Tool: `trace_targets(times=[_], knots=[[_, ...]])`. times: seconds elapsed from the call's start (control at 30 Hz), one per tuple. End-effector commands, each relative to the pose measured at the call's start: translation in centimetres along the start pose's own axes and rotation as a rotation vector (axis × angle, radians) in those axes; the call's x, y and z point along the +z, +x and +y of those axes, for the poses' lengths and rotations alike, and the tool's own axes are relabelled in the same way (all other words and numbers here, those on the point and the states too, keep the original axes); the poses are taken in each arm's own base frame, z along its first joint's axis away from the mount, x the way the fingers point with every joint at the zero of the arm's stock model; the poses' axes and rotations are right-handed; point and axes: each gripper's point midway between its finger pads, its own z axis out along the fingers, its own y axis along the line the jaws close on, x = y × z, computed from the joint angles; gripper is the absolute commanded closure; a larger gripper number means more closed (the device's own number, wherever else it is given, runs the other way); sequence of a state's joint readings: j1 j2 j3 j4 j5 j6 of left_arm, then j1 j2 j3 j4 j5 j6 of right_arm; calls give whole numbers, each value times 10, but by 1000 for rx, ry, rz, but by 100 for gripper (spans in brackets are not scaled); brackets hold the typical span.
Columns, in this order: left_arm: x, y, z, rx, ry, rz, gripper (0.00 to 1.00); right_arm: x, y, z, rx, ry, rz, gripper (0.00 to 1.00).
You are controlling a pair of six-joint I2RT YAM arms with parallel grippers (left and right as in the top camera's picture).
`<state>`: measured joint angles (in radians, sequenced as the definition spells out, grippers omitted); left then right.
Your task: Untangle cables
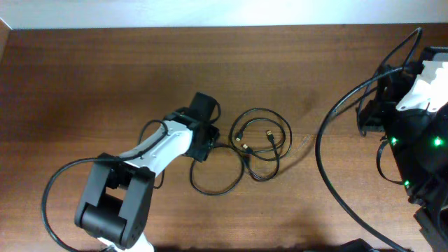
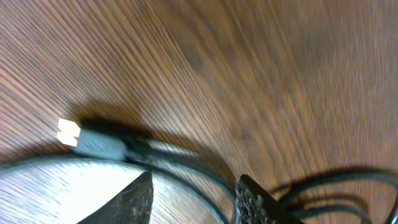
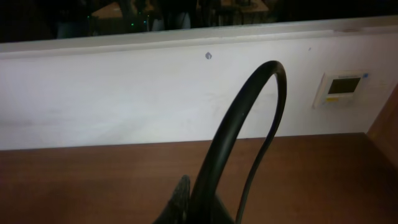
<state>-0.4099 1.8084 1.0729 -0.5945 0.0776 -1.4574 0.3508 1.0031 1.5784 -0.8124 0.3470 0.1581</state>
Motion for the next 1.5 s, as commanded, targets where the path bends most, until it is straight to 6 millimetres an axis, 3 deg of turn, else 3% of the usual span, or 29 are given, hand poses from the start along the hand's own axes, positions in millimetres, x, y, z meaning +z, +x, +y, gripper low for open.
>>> trace_targets(times=[0.0,0.23,0.33,0.4,0.57,0.67,0.8,0.97,1.1,1.33,1.4,1.47], knots=[[0,-18,5,-28,-22,-22,53,-4,-6,-2,16,0,-18,96],[0,-21,9,-2,-34,-23,51,-5,-4,15,15,-99,-3,96],[0,-21,10,26,-40,-21,42,-6,-2,23,15,-145,5,96],[0,-22,11,67,-42,-25,38,-10,0,38,27,-237,19,96],[0,-22,11,156,-45,-26,32,-26,2,69,140,-433,73,96],[0,-22,11,219,-46,-25,30,-46,-10,81,171,-533,73,96],[0,-22,13,229,-53,-22,27,-59,-24,75,173,-515,42,96],[0,-21,19,227,-79,-14,1,-52,-35,38,163,-299,-17,96],[-1,-24,25,226,-106,-30,1,-52,-45,27,204,-240,-60,96],[-1,-27,27,227,-116,-50,0,-75,-53,59,217,-458,-45,96],[-1,-27,27,227,-116,-50,16,-79,-51,68,212,-513,-31,96],[-1,-27,27,227,-116,-49,21,-83,-50,75,233,-560,-11,96]])
